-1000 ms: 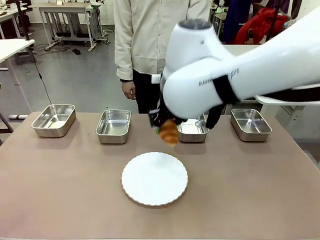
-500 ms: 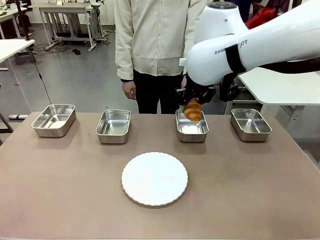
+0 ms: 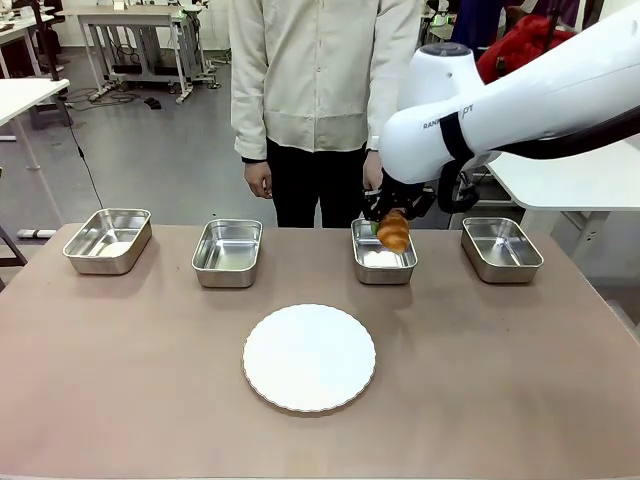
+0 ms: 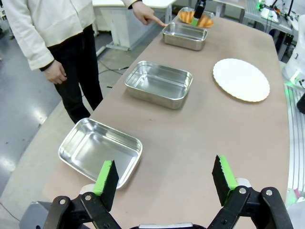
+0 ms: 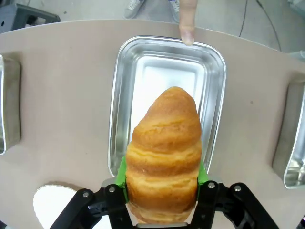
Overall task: Place the bread in the container.
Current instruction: Place the Butter Roll into the Airtight Container indicated by the human.
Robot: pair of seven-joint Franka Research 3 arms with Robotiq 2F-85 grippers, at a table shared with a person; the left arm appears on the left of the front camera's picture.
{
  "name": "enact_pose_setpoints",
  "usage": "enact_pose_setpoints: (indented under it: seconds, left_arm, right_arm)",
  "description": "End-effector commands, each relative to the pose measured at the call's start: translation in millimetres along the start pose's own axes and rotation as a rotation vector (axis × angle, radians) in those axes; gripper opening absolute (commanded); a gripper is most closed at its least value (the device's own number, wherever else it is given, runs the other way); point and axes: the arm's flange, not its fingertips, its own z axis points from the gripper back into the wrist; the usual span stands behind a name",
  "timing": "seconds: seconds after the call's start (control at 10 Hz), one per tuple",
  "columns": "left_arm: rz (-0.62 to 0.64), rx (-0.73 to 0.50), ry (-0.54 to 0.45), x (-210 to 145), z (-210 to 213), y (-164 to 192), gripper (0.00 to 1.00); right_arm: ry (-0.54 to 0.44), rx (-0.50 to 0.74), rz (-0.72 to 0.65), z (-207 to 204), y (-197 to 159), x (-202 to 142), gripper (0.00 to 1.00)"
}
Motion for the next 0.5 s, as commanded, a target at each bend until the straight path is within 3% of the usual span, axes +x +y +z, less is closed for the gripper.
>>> enact_pose_setpoints:
  seconds: [0.0, 0.3, 0.4]
  left_arm:
    - [-0.015, -0.001, -0.004, 1.6, -0.3, -1.5, 1.00]
    - [-0.015, -0.001, -0.004, 1.6, -0.3, -1.5, 1.00]
    - [-0.015, -0.001, -0.004, 1.6, -0.3, -1.5, 1.00]
  right_arm:
    - [-0.045, -0.002, 0.039, -11.2, -2.7, 6.8, 0.60]
    - [-0.085, 0.014, 0.042, -20.1, -4.9, 9.5, 0.60]
    - [-0.075, 0.004, 0.046, -20.9, -6.0, 10.4, 1.00]
